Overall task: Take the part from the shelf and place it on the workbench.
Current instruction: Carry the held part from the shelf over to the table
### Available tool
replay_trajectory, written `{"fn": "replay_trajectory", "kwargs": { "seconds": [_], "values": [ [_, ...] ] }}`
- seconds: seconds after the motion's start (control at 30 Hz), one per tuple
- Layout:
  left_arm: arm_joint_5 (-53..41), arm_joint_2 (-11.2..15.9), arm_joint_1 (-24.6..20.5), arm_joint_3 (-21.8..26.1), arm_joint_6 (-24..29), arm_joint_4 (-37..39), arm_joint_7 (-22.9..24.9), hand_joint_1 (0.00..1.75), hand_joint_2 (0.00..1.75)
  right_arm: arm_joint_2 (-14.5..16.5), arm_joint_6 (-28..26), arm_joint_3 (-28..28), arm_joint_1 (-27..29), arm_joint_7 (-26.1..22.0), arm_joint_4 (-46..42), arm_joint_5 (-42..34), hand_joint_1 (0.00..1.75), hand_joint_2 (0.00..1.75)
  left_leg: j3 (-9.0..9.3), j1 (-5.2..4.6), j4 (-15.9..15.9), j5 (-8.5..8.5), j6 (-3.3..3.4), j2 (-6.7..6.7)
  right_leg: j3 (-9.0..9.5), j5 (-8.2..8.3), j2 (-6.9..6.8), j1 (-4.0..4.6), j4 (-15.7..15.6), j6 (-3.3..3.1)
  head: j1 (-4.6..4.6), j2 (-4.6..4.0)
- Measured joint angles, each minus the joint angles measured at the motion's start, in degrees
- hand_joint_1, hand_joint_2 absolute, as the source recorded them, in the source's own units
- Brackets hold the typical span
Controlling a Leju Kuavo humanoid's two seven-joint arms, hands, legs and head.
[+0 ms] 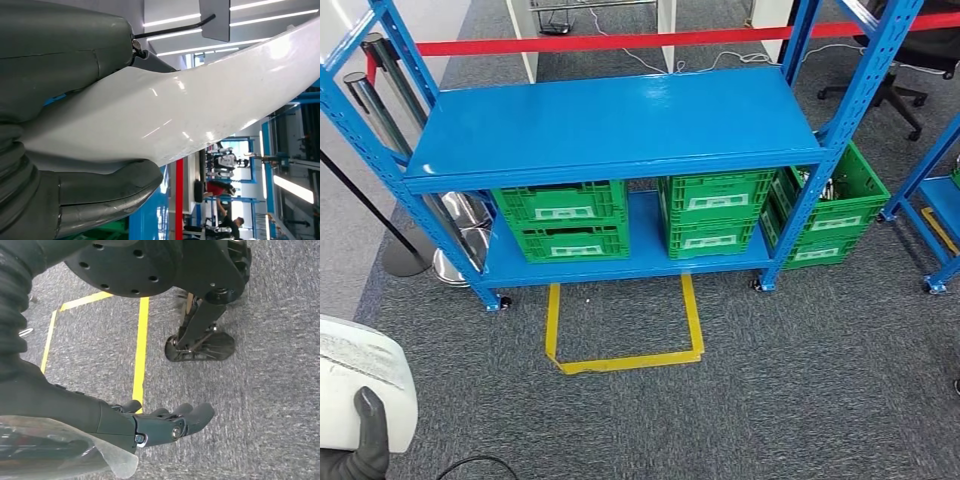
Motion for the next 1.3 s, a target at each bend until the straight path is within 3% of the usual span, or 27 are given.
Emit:
{"fn": "replay_trajectory", "kwargs": {
  "seconds": [0.03,0.07,0.2,0.37,0.47,0.5,0.6,0.63,0.67,0.7,0.73,0.8,0.83,0.9,0.93,0.97,1.03,1.07,1.1,1.13,1.17,1.2,1.23,1.3],
  "values": [
    [-0.02,0.01,-0.01,-0.01,0.15,0.00,0.00,1.75,1.75,0.00,0.01,0.08,-0.04,-0.10,0.00,0.04,0.00,1.75,-0.11,0.19,2.79,-1.02,-0.16,0.00,-0.81,0.43,-0.03,0.01,0.30,0.05,0.00,0.00],
    [-0.03,0.03,-0.02,-0.02,0.27,0.00,0.00,1.75,1.75,0.00,0.02,0.16,-0.07,-0.20,0.00,0.15,0.00,1.75,0.37,0.33,3.91,-0.83,-0.24,0.00,-1.63,0.79,-0.04,0.00,0.62,0.13,-0.03,0.00],
    [-0.03,0.12,-0.04,-0.10,0.47,0.00,0.00,1.75,1.75,0.00,-0.19,0.63,-0.06,-0.28,0.00,1.42,0.00,1.75,6.63,0.56,-3.49,3.95,0.00,-0.03,-3.72,1.55,0.00,-0.05,1.69,0.51,-0.07,0.00],
    [-0.03,0.12,-0.04,-0.11,0.48,0.00,0.00,1.75,1.75,0.00,-0.25,0.70,-0.06,-0.28,0.00,1.58,0.00,1.75,7.15,0.56,-4.29,4.22,0.04,-0.04,-3.79,1.58,0.01,-0.05,1.73,0.53,-0.07,0.00],
    [-0.03,0.21,-0.24,-0.49,0.99,0.01,0.00,1.75,1.75,0.01,-1.05,1.63,-0.20,-0.10,0.00,3.10,0.00,1.75,10.89,0.22,-11.12,3.78,0.65,-0.13,-4.58,2.45,0.02,0.03,1.97,1.34,-0.02,0.00],
    [-0.01,0.28,-0.45,-0.72,1.49,0.02,0.00,1.75,1.75,0.04,-1.66,2.22,-0.28,0.36,0.01,3.80,0.00,1.75,11.44,0.16,-13.50,4.14,1.32,-0.07,-5.54,1.38,0.11,0.01,3.13,1.92,0.11,0.00],
    [0.49,0.63,-0.94,-1.02,2.52,0.09,0.00,1.75,1.75,0.99,-4.47,3.34,-0.75,2.20,0.04,4.13,0.00,1.75,7.44,-0.19,-14.08,7.49,3.01,0.27,-8.88,-6.26,0.41,-0.12,15.66,2.93,0.49,0.00],
    [0.65,0.73,-0.98,-1.01,2.54,0.11,0.00,1.75,1.75,1.35,-5.14,3.41,-0.91,2.44,0.04,4.02,0.00,1.75,6.21,-0.39,-13.78,8.27,3.07,0.28,-8.43,-6.28,0.43,-0.09,18.07,2.89,0.48,0.00],
    [0.68,0.79,-0.99,-0.99,2.56,0.13,0.00,1.75,1.75,1.52,-5.29,3.42,-1.01,2.49,0.03,3.99,0.00,1.75,5.34,-0.45,-13.47,8.74,3.02,0.26,-6.64,-4.31,0.45,-0.06,16.51,2.76,0.48,0.00],
    [0.71,0.85,-1.00,-0.98,2.58,0.13,0.00,1.75,1.75,1.63,-5.37,3.43,-1.13,2.52,0.03,3.99,0.00,1.75,4.51,-0.48,-13.10,9.18,2.90,0.19,-3.99,-2.63,0.56,-0.03,13.20,2.57,0.49,0.00],
    [0.72,0.88,-0.99,-0.97,2.61,0.13,0.00,1.75,1.75,1.72,-5.43,3.43,-1.29,2.54,0.02,3.99,0.00,1.75,3.78,-0.57,-12.67,9.57,2.70,0.10,-0.76,-1.96,0.73,0.07,8.77,2.40,0.50,0.00],
    [0.74,0.94,-1.02,-0.96,2.62,0.13,0.00,1.75,1.75,1.93,-5.44,3.46,-1.61,2.55,0.01,3.99,0.00,1.75,2.86,-0.69,-12.07,10.49,2.20,-0.03,3.90,-2.84,1.08,0.24,1.38,1.94,0.43,0.00],
    [0.74,0.95,-1.03,-0.96,2.62,0.13,0.00,1.75,1.75,2.09,-5.45,3.48,-1.69,2.55,0.00,3.99,0.00,1.75,2.63,-0.70,-11.98,10.99,1.94,-0.06,4.71,-3.35,1.14,0.38,-0.33,1.72,0.41,0.00],
    [0.74,0.97,-1.01,-0.95,2.63,0.13,0.00,1.75,1.75,2.47,-5.46,3.49,-1.64,2.58,0.03,3.99,0.00,1.75,2.23,-0.59,-11.95,11.59,1.38,-0.22,3.75,-2.82,0.87,0.33,-0.62,1.08,0.44,-0.01],
    [0.74,1.00,-0.95,-0.93,2.63,0.14,0.00,1.75,1.75,2.66,-5.57,3.49,-1.63,2.64,0.05,3.99,0.00,1.75,1.86,-0.50,-11.32,10.40,1.01,-0.32,3.09,-2.23,0.64,0.24,-0.58,0.65,0.41,-0.01],
    [0.77,1.03,-0.92,-0.92,2.63,0.15,0.00,1.75,1.75,2.81,-5.72,3.49,-1.60,2.71,0.07,3.99,0.00,1.75,1.40,-0.39,-9.79,8.13,0.61,-0.41,2.32,-1.52,0.36,0.10,-0.57,0.27,0.32,-0.01],
    [0.90,1.09,-0.92,-0.86,2.41,0.20,0.00,1.75,1.75,3.09,-6.08,3.49,-1.62,2.82,0.09,4.04,0.00,1.75,0.44,-0.02,-3.92,1.79,-0.11,-0.44,0.81,-0.17,-0.04,0.06,-0.38,-0.14,0.13,-0.01],
    [1.01,1.10,-0.92,-0.76,2.07,0.23,0.00,1.75,1.75,3.24,-6.18,3.50,-1.65,2.83,0.09,4.08,0.00,1.75,0.17,0.15,-0.24,-0.29,-0.39,-0.43,0.02,0.48,-0.24,0.07,-0.15,-0.12,0.09,-0.01],
    [1.10,1.10,-0.91,-0.61,1.64,0.26,0.00,1.75,1.75,3.39,-6.25,3.51,-1.69,2.84,0.09,4.11,0.00,1.75,0.26,0.29,2.62,-0.87,-0.57,-0.43,-0.88,1.07,-0.41,0.08,0.21,-0.05,0.09,-0.01],
    [1.17,1.10,-0.88,-0.45,1.22,0.29,0.00,1.75,1.75,3.54,-6.28,3.52,-1.73,2.83,0.09,4.14,0.00,1.75,0.95,0.42,4.14,-0.18,-0.69,-0.43,-1.92,1.62,-0.60,0.08,0.71,0.04,0.07,-0.01],
    [1.19,1.09,-0.88,-0.26,0.97,0.30,0.00,1.75,1.75,3.67,-6.31,3.53,-1.75,2.82,0.09,4.18,0.00,1.75,2.54,0.52,3.31,1.53,-0.72,-0.42,-3.10,2.08,-0.76,0.07,1.27,0.15,0.07,-0.01],
    [1.18,1.08,-0.91,-0.09,0.86,0.31,0.00,1.75,1.75,3.80,-6.32,3.55,-1.78,2.82,0.09,4.28,0.00,1.75,4.83,0.60,0.66,3.22,-0.67,-0.41,-4.13,2.46,-0.88,0.07,1.80,0.28,0.06,0.00],
    [1.17,1.06,-0.99,0.11,0.85,0.32,0.00,1.75,1.75,3.92,-6.32,3.56,-1.82,2.81,0.09,4.45,0.00,1.75,7.75,0.61,-3.54,3.85,-0.53,-0.34,-5.00,2.83,-0.95,0.13,2.28,0.49,0.06,0.00],
    [1.10,0.98,-1.16,0.53,0.80,0.32,0.00,1.75,1.75,4.13,-6.28,3.63,-1.89,2.77,0.09,4.91,0.00,1.75,12.49,0.41,-11.32,3.07,-0.02,-0.20,-6.02,3.70,-1.04,0.24,2.79,1.02,0.10,0.00]
  ]
}}
